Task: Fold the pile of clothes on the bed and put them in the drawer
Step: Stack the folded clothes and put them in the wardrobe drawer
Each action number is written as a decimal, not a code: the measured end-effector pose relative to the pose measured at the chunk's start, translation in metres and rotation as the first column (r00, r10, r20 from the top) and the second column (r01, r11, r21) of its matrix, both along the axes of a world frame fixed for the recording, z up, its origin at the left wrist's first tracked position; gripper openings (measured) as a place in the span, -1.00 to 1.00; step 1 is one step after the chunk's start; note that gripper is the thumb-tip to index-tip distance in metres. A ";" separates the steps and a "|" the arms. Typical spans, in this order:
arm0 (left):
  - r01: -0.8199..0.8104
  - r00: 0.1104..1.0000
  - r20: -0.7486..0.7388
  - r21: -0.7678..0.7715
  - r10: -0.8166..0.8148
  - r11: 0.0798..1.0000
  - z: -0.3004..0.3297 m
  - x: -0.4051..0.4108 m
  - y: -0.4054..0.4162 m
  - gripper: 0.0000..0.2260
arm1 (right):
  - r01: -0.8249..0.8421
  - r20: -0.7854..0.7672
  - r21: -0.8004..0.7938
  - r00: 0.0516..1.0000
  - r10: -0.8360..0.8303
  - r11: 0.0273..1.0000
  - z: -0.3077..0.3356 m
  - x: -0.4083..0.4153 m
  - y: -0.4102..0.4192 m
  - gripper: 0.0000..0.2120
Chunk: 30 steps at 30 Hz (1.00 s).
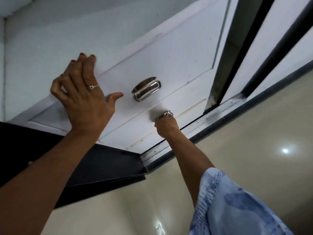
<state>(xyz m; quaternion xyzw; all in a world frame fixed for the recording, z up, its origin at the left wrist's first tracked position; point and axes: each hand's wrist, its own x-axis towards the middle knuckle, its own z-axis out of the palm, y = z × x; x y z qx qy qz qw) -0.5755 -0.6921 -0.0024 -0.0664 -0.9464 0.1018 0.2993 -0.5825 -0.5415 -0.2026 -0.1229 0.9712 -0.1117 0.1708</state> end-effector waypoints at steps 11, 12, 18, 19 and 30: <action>0.179 0.745 0.640 0.077 -0.187 0.981 -0.081 0.137 0.042 -0.14 | 0.035 0.048 -0.037 0.998 -0.033 0.999 -0.020 0.130 0.047 -0.59; 0.124 0.658 0.737 0.102 -0.159 0.987 -0.089 0.150 0.040 -0.16 | 0.058 0.067 -0.054 0.996 -0.054 0.997 -0.022 0.150 0.053 -0.55; -0.136 0.299 0.945 0.180 -0.133 0.974 -0.099 0.195 0.042 -0.35 | 0.196 0.206 -0.026 0.961 -0.187 0.980 -0.019 0.236 0.066 -0.43; -0.141 0.269 0.952 0.188 -0.145 0.972 -0.097 0.197 0.044 -0.38 | 0.214 0.224 -0.012 0.953 -0.207 0.977 -0.018 0.244 0.067 -0.43; -0.291 -0.085 0.981 0.144 -0.176 0.946 -0.086 0.217 0.082 -0.42 | 0.173 0.404 0.117 0.891 -0.206 0.978 -0.021 0.307 0.091 -0.44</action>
